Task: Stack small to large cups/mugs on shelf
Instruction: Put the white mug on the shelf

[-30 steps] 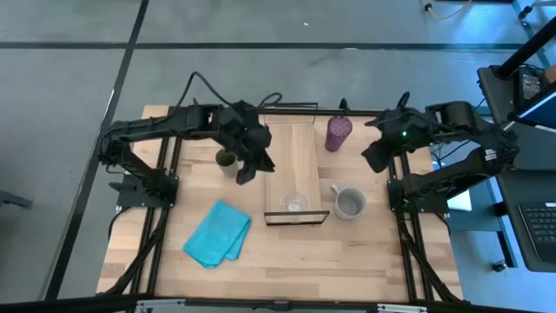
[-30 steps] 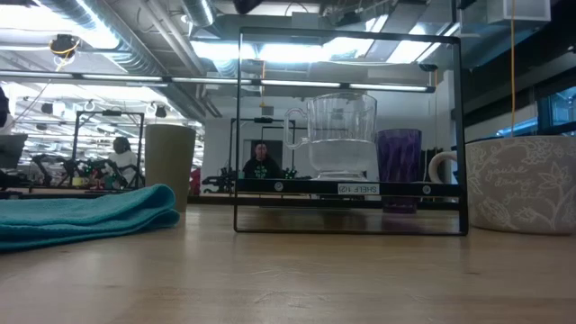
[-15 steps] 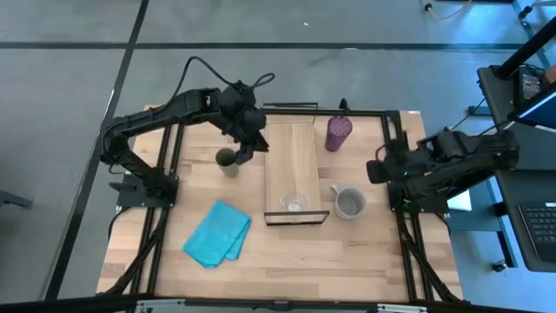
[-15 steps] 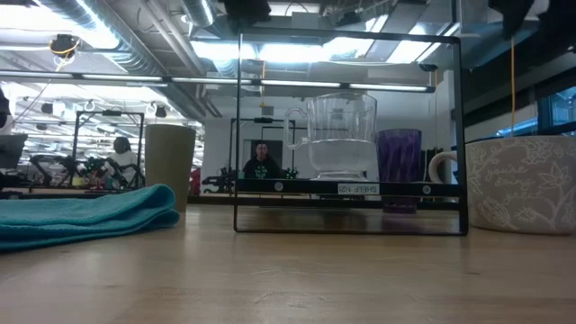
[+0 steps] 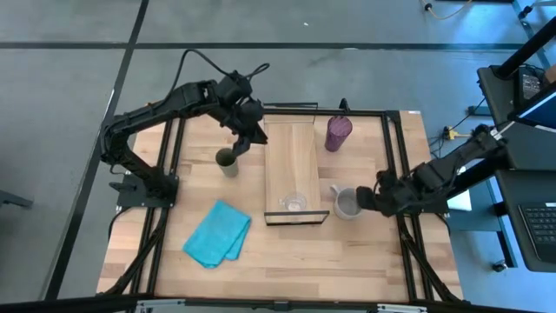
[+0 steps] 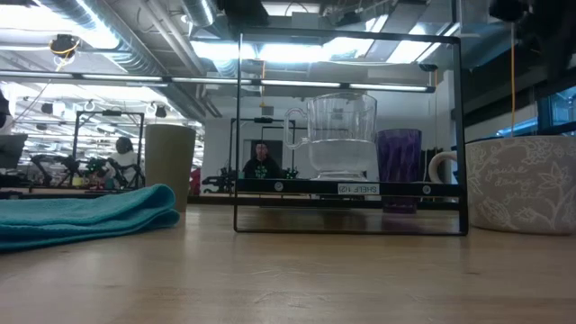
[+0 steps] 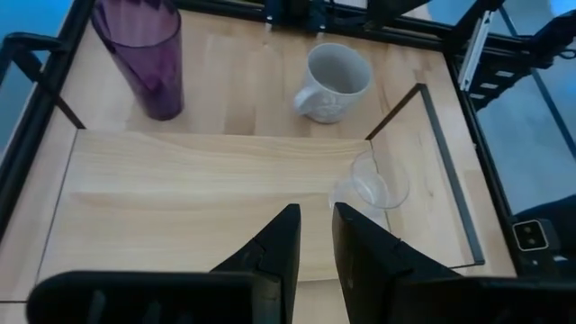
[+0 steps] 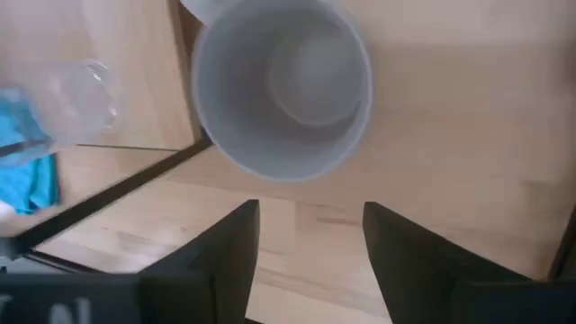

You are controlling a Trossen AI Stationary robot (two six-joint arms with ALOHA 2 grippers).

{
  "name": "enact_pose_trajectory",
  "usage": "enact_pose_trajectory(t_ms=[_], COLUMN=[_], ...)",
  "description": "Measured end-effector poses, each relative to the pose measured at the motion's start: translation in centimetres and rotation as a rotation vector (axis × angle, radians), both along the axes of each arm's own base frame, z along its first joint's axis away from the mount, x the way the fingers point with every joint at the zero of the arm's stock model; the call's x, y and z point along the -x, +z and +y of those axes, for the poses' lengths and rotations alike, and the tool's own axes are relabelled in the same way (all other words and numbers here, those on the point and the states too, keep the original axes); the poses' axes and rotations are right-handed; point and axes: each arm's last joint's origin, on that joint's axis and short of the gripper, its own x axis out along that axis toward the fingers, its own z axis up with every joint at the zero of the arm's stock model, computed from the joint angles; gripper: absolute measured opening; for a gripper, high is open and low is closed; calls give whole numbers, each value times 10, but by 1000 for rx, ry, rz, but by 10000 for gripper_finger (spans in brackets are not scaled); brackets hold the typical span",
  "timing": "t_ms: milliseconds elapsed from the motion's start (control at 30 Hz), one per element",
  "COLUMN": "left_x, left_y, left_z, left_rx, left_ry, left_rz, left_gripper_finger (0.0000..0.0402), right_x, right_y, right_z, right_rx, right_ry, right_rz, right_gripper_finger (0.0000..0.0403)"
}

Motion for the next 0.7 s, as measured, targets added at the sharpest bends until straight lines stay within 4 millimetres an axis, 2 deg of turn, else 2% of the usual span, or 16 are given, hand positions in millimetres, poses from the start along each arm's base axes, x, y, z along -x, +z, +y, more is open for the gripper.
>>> enact_pose_trajectory(t_ms=[133,367,700], left_x=[1,1,-2], left_y=[0,-1,-4], left_z=[3,4,5], left_rx=[-5,-7,-3], left_ry=[8,4,1], left_rz=[-1,0,7], left_gripper_finger=[63,63,63], right_x=[2,1,-7], right_y=[-15,-33,-46], right_z=[8,9,9], right_rx=[-21,-17,97], right_ry=[-14,-32,-78], right_rz=[12,28,65], right_gripper_finger=[200,200,200])
